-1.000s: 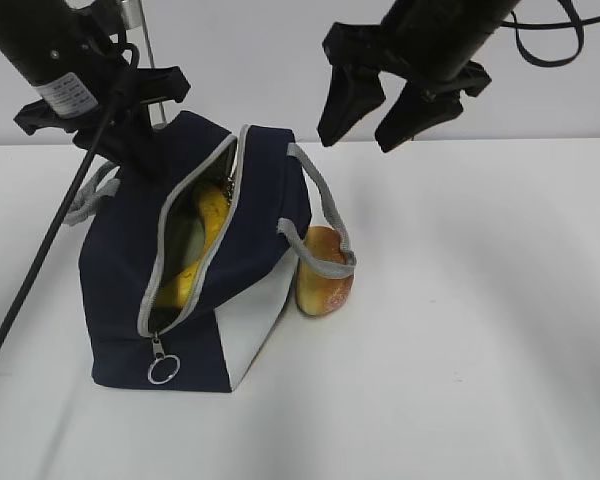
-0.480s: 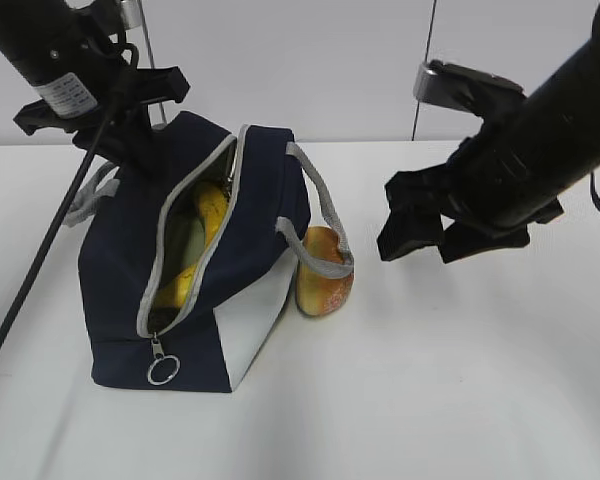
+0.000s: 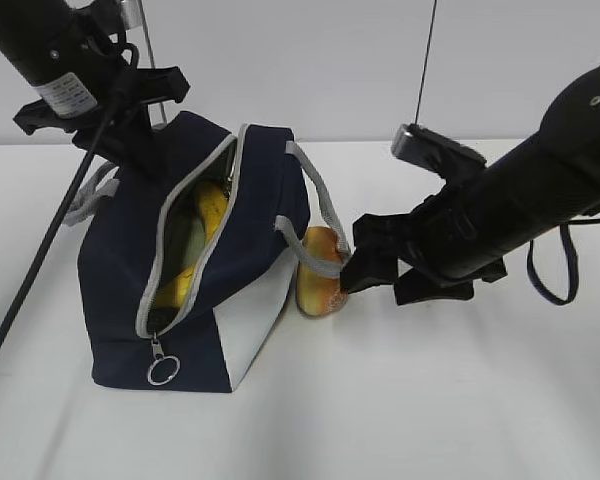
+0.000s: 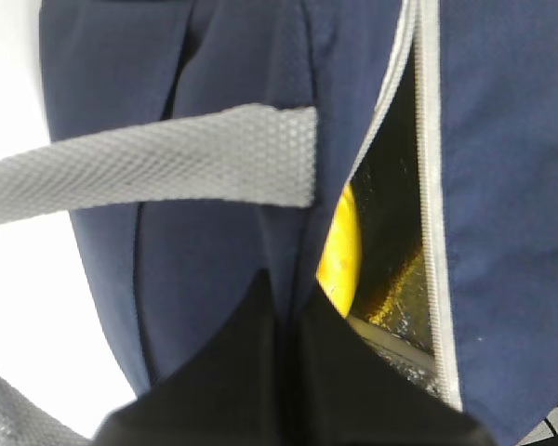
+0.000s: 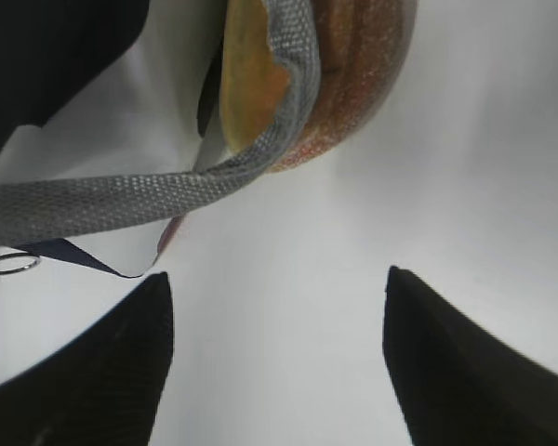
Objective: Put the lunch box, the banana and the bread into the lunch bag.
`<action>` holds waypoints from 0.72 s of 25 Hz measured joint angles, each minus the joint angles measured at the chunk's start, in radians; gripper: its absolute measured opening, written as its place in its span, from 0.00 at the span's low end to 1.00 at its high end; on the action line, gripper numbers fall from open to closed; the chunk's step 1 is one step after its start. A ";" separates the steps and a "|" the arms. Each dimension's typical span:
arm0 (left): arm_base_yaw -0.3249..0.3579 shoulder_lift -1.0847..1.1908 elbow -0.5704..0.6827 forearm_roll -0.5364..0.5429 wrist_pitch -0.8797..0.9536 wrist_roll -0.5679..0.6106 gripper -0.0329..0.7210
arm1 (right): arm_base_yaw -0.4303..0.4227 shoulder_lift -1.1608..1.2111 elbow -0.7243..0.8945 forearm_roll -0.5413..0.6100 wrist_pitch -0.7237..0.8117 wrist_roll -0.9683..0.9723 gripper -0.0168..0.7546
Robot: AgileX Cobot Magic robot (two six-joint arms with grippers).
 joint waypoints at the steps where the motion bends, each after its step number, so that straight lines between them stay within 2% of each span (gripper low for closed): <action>1: 0.000 0.000 0.000 0.000 0.000 0.000 0.04 | 0.000 0.019 0.000 0.041 0.000 -0.032 0.70; 6: 0.000 0.000 0.000 0.000 0.000 0.000 0.04 | 0.000 0.110 0.000 0.176 0.000 -0.141 0.70; 11: 0.000 0.000 0.000 0.000 0.000 0.000 0.04 | 0.000 0.166 -0.047 0.195 -0.011 -0.167 0.71; 15: 0.000 0.000 0.000 0.000 0.000 0.000 0.04 | 0.000 0.207 -0.105 0.199 -0.011 -0.180 0.84; 18: 0.000 0.000 0.000 0.001 0.000 0.000 0.04 | 0.000 0.237 -0.133 0.201 -0.014 -0.180 0.88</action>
